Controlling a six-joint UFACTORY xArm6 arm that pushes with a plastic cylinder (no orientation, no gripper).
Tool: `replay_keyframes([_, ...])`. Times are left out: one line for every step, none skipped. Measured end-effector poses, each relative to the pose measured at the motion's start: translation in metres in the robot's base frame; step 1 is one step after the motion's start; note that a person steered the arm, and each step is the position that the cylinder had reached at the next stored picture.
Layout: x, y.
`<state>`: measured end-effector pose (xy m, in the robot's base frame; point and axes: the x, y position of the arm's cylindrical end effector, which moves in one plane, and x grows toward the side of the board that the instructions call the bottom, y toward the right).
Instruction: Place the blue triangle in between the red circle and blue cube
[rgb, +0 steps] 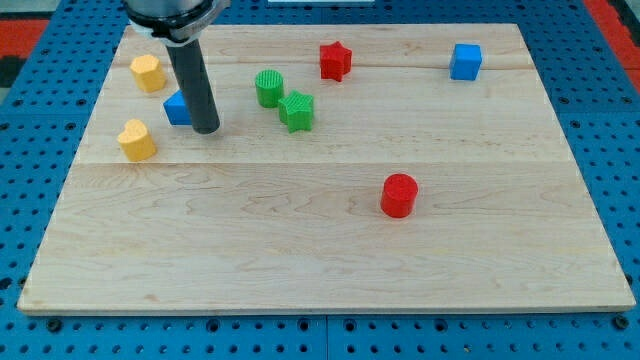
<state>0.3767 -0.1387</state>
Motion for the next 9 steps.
replay_keyframes([-0.03, 0.019])
replay_keyframes([-0.055, -0.002])
replay_keyframes([-0.059, -0.062])
replay_keyframes([-0.034, -0.068])
replay_keyframes([-0.009, 0.01])
replay_keyframes([0.004, 0.074])
replay_keyframes([0.007, -0.009])
replay_keyframes([0.021, -0.015])
replay_keyframes([0.063, 0.033])
